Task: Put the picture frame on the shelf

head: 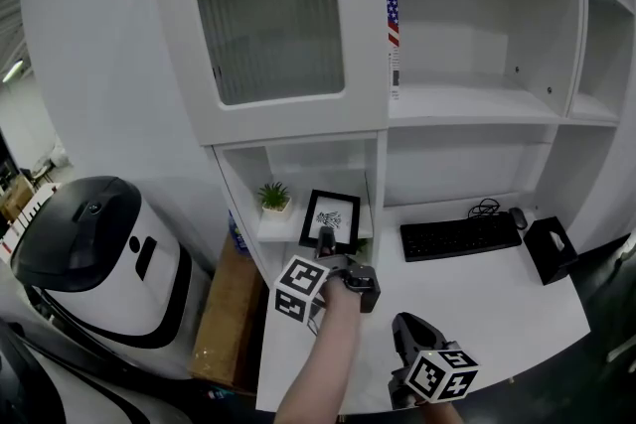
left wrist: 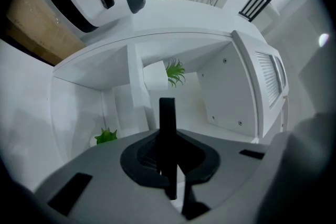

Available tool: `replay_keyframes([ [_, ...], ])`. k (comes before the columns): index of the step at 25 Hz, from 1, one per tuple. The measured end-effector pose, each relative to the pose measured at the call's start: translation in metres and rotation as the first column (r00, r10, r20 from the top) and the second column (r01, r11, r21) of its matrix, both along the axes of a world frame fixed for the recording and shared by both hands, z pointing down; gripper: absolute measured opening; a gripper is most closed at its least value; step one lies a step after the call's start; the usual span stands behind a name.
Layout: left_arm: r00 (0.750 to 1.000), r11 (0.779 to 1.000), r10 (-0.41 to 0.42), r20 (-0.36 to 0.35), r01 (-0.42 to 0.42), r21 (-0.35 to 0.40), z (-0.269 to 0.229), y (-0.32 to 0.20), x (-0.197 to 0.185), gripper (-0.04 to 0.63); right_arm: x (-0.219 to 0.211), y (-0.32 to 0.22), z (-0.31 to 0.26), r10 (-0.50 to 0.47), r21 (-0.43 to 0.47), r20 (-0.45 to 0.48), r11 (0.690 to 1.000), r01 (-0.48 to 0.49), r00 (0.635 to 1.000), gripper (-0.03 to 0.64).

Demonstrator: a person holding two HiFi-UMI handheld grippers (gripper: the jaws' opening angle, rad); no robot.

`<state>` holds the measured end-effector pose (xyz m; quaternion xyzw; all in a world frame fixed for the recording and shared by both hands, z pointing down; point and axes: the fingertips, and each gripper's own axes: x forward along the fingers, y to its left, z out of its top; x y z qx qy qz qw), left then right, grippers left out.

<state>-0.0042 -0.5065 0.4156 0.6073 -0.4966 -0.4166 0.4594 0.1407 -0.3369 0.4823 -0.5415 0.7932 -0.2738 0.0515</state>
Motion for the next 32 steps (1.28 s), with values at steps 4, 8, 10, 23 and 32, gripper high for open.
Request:
replay_keyframes([
  [4,0.999,1.000,-0.017,-0.033,0.016,-0.015,0.003,-0.005,-0.001,0.028,0.000,-0.002,0.001,-0.001,-0.006,-0.002,1.000,0.001,1.000,0.018],
  [8,0.998,0.999,-0.032,-0.063,0.030,-0.023,0.006,-0.009,-0.001,0.028,0.000,-0.005,0.002,-0.001,-0.010,-0.006,1.000,0.001,1.000,0.018],
  [10,0.998,0.999,-0.035,-0.060,0.034,-0.019,0.005,-0.011,-0.002,0.028,0.000,-0.006,0.002,-0.001,-0.011,-0.006,1.000,0.001,1.000,0.018],
  [23,0.990,0.998,-0.058,-0.132,0.054,-0.035,0.003,-0.009,0.001,0.031,-0.003,-0.007,0.003,-0.009,-0.018,-0.007,1.000,0.009,1.000,0.018],
  [32,0.985,0.997,-0.055,-0.161,0.047,-0.056,0.000,-0.007,0.004,0.084,-0.003,-0.007,0.006,-0.009,-0.025,-0.005,1.000,0.009,1.000,0.018],
])
